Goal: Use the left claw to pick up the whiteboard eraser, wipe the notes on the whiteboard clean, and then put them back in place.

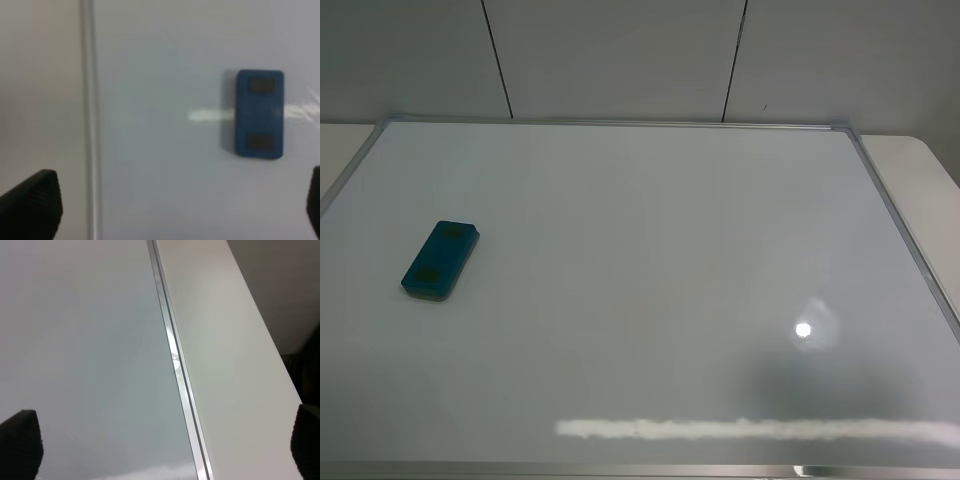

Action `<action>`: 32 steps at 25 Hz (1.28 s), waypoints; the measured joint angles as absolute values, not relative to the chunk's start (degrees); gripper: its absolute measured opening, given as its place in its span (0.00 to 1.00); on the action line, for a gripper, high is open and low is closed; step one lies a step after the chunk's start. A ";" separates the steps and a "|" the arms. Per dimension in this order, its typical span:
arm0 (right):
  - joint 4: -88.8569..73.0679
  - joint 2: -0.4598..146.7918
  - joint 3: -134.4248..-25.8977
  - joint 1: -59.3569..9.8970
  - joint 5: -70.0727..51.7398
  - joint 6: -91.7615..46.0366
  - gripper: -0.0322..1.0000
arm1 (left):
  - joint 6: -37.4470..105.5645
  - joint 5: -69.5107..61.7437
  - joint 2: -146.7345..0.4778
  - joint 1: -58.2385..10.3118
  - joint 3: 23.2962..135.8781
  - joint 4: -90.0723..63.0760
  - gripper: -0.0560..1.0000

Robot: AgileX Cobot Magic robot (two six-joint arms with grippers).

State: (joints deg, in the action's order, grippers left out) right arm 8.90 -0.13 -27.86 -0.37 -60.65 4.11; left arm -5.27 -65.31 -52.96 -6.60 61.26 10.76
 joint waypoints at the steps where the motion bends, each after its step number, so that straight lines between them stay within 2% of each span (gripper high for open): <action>1: 8.90 -0.13 -27.86 -0.37 -60.65 4.11 0.99 | -5.27 -67.07 -50.18 -6.60 60.87 11.20 0.99; 7: 8.90 -0.13 -27.86 -0.37 -60.65 4.11 0.99 | -4.51 -69.05 -31.66 -6.60 55.65 6.92 0.99; 17: 8.90 -0.13 -27.86 -0.37 -60.65 4.11 0.99 | 1.68 -61.86 -1.63 -6.60 44.73 0.61 0.99; 25: 8.90 -0.13 -27.86 -0.37 -60.65 4.11 0.99 | 4.89 -64.37 0.30 -6.60 40.04 0.00 0.99; 32: 8.90 -0.13 -27.86 -0.37 -60.65 4.11 0.99 | 5.17 -62.06 0.30 -6.60 30.35 0.00 0.99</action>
